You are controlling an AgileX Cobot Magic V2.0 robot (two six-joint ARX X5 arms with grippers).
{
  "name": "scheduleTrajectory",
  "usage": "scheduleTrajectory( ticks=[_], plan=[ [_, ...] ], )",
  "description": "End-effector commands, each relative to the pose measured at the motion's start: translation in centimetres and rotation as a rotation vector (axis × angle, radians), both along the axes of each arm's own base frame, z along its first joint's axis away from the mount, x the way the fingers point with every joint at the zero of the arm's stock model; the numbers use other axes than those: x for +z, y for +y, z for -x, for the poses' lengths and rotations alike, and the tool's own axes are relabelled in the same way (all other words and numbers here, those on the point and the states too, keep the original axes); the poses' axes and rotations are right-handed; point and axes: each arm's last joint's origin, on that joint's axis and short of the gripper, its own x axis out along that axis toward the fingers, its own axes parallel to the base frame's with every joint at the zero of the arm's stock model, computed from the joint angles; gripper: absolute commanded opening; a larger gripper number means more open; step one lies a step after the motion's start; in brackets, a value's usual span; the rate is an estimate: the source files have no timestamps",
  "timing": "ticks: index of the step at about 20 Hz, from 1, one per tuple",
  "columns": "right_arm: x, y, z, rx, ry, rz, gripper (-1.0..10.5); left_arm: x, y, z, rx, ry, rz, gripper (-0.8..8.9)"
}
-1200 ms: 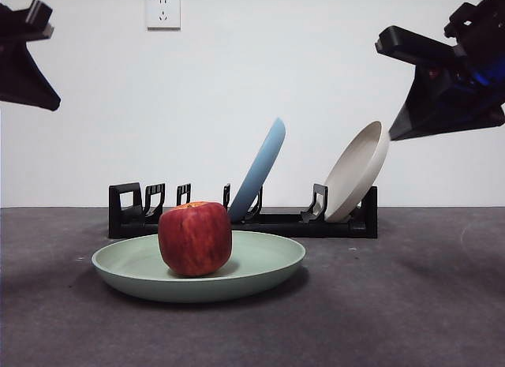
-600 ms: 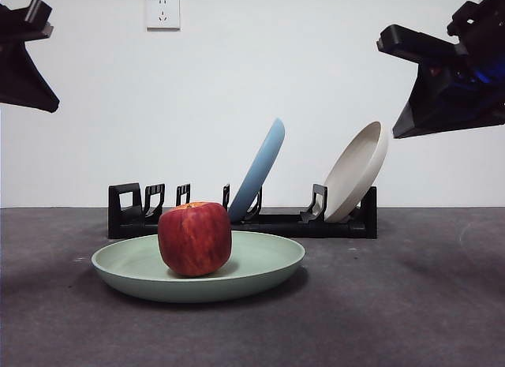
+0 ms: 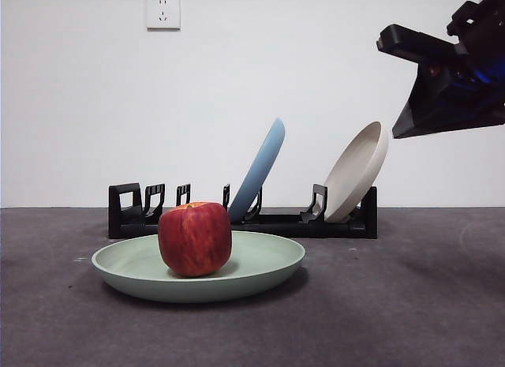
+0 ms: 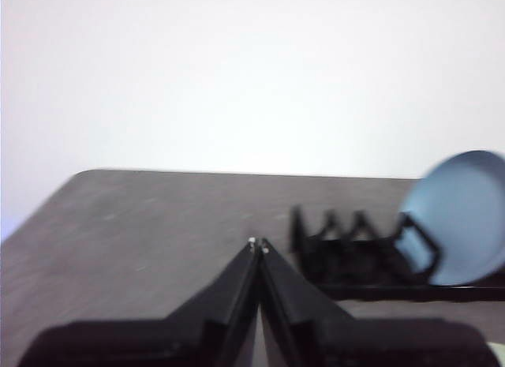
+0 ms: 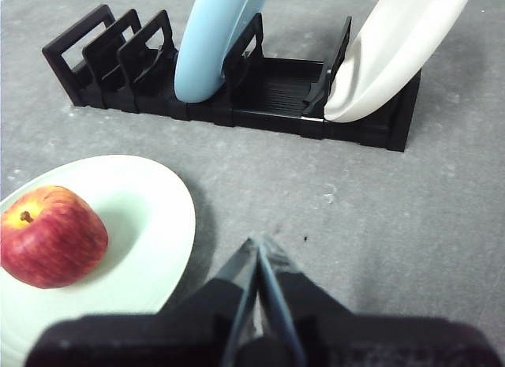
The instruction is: Take the green plate from the plate rack,put the plate on the table,take the apple from the table,put the apple in the plate
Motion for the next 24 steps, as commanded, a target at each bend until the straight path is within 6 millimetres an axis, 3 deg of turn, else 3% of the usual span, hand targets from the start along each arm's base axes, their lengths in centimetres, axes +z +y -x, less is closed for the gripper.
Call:
scheduleTrajectory(
  ticks=[1, 6, 11, 16, 24],
  plan=[
    [-0.2, 0.0, 0.1, -0.005, 0.006, -0.002, 0.0, -1.4, 0.6, -0.1, 0.031, 0.065, 0.007, -0.03],
    [-0.2, 0.0, 0.1, -0.005, 0.006, -0.002, 0.0, -6.3, 1.2, -0.8, 0.084, 0.131, 0.020, -0.03],
    [-0.2, 0.0, 0.1, -0.005, 0.006, -0.001, 0.0, -9.6, 1.3, -0.7, 0.078, 0.089, 0.025, -0.03],
    [-0.2, 0.0, 0.1, -0.005, 0.006, -0.001, 0.0, -11.0, 1.1, -0.7, 0.029, 0.097, 0.027, -0.03],
    [-0.2, -0.1, 0.1, -0.005, 0.006, -0.001, 0.0, -11.5, 1.1, -0.6, 0.014, 0.150, 0.007, -0.03]
  ],
)
